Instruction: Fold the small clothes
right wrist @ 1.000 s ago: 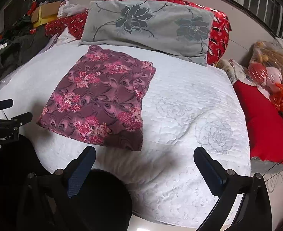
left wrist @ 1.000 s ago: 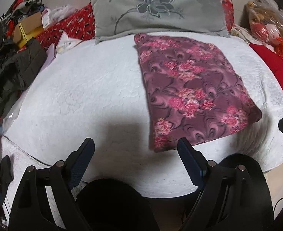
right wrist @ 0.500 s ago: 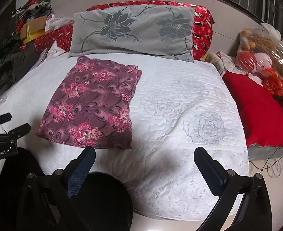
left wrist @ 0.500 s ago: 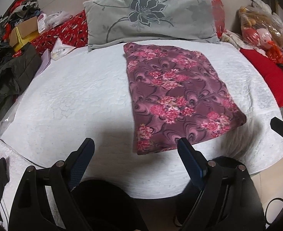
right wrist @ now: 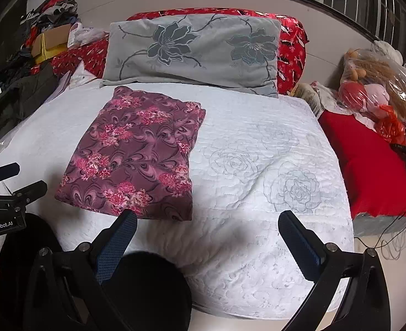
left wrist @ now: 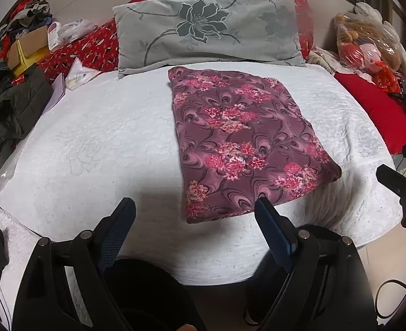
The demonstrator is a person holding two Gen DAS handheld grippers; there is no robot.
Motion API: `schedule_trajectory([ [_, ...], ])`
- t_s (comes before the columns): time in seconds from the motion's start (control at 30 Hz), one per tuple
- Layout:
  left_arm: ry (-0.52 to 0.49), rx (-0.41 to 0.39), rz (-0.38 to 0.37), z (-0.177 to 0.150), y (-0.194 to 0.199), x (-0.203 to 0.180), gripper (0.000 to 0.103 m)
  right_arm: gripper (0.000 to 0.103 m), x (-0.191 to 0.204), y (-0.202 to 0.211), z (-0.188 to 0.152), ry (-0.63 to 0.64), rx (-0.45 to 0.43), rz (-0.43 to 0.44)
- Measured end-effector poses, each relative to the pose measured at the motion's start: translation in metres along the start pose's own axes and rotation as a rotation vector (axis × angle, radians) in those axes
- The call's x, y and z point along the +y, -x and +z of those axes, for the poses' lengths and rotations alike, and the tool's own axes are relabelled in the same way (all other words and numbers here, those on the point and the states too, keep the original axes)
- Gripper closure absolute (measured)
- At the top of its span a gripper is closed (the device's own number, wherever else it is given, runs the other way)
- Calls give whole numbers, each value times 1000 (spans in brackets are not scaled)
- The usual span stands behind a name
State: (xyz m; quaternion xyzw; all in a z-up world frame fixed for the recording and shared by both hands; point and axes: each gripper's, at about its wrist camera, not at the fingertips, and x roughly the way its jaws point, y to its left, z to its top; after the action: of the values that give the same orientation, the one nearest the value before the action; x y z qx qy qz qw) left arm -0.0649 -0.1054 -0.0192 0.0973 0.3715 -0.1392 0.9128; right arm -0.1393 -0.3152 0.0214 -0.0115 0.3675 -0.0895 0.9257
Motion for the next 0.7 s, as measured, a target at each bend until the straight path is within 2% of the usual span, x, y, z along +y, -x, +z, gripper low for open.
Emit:
schedule_trajectory([
  [0.53,-37,-11,-36,0,9,-13,14,0,-1,2,-5,-7,10,-6],
  [0.7,-38,-24,-74,1,16,-18,14,0,-1,2,-5,-10,10,-7],
])
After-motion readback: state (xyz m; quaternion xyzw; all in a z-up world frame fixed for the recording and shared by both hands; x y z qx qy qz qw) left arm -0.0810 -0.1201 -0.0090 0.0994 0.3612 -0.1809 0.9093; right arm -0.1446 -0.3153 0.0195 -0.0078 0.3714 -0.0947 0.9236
